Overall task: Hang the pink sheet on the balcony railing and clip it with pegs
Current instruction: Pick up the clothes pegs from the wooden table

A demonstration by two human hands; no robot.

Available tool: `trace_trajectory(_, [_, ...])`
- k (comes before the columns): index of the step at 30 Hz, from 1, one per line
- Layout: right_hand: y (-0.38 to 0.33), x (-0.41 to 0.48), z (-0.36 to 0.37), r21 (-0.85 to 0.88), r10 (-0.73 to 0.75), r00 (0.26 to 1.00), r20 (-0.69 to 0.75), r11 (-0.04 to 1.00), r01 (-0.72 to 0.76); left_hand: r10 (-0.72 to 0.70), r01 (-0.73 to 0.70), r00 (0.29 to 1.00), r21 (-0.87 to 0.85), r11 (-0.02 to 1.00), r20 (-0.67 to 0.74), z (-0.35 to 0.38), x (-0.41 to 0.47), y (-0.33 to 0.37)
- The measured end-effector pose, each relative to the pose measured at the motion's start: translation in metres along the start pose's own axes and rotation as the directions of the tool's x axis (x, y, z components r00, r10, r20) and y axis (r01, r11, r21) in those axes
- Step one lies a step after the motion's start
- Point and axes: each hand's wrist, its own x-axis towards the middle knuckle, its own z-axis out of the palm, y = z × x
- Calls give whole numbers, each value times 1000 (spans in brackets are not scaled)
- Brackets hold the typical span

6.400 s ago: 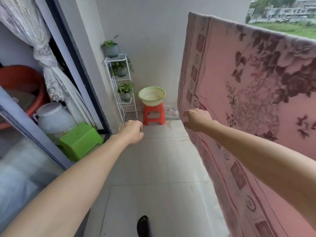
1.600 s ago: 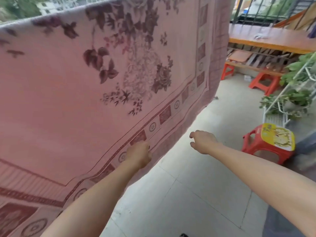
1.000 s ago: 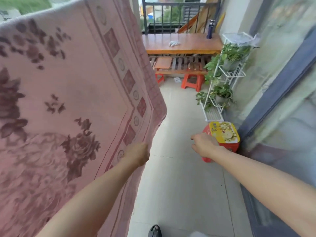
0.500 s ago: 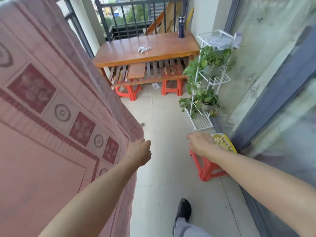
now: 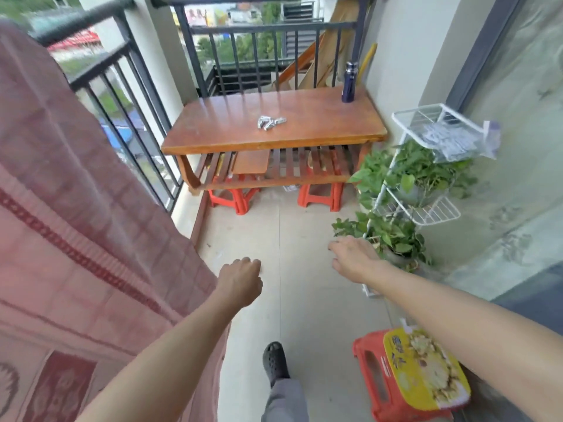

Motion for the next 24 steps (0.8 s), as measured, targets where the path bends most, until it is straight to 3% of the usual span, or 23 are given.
trace_trajectory(6, [34, 140, -24, 52, 74, 997, 32, 996, -75, 10, -9, 999, -14, 1000, 36, -29, 147, -53])
trace_trajectory(14, [83, 288, -73, 172, 112, 993, -45, 980, -102, 47, -46, 998, -37, 998, 48, -91, 320, -91])
trace_trajectory(24, [188, 499, -65, 207, 96, 991, 89, 972, -113, -36, 45, 989, -57, 997, 143, -106, 537, -95])
